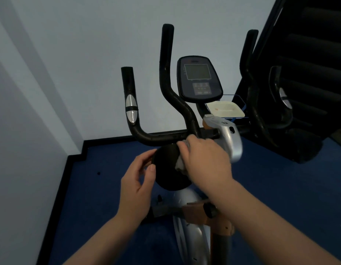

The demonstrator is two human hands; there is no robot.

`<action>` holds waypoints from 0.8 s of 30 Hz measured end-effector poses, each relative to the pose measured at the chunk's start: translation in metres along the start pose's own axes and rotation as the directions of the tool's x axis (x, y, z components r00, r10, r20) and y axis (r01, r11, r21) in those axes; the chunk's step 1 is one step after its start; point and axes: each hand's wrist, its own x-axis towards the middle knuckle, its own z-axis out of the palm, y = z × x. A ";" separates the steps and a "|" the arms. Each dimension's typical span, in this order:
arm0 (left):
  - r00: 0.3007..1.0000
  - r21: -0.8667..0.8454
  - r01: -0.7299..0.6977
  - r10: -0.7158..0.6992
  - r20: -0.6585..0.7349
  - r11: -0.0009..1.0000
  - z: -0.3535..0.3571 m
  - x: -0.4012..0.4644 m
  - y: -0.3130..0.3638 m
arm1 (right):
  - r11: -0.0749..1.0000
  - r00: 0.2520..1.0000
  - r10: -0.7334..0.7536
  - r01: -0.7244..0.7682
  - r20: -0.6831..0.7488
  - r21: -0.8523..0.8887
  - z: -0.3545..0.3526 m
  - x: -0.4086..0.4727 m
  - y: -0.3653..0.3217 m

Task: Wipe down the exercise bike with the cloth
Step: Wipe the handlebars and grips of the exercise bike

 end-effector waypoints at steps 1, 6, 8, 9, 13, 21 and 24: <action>1.000 0.006 -0.001 0.001 -0.012 1.000 0.001 0.000 0.000 | 0.999 0.999 -0.033 0.033 -0.012 -0.043 0.001 0.005 -0.006; 1.000 0.013 -0.008 0.008 -0.026 1.000 0.004 -0.001 0.003 | 0.994 0.995 -0.090 0.093 -0.049 0.055 0.007 -0.019 0.004; 1.000 0.011 -0.005 0.006 -0.019 1.000 0.003 -0.001 0.003 | 0.986 0.989 -0.116 0.125 -0.088 0.113 0.010 -0.032 0.012; 1.000 0.012 -0.004 0.005 -0.021 1.000 0.002 -0.001 0.003 | 0.982 0.984 -0.125 0.140 -0.124 0.123 0.011 -0.031 0.013; 0.999 0.014 -0.005 0.006 -0.052 1.000 0.005 -0.002 0.003 | 0.982 0.981 -0.145 0.159 -0.128 0.106 0.010 -0.004 -0.006; 0.998 0.000 -0.001 0.001 -0.059 1.000 0.005 -0.003 0.005 | 0.906 0.950 -0.244 0.295 -0.195 0.305 0.009 -0.031 0.026; 0.997 -0.001 0.010 -0.010 -0.078 1.000 0.008 -0.003 0.004 | 0.914 0.959 -0.242 0.277 -0.149 0.297 0.007 -0.007 0.008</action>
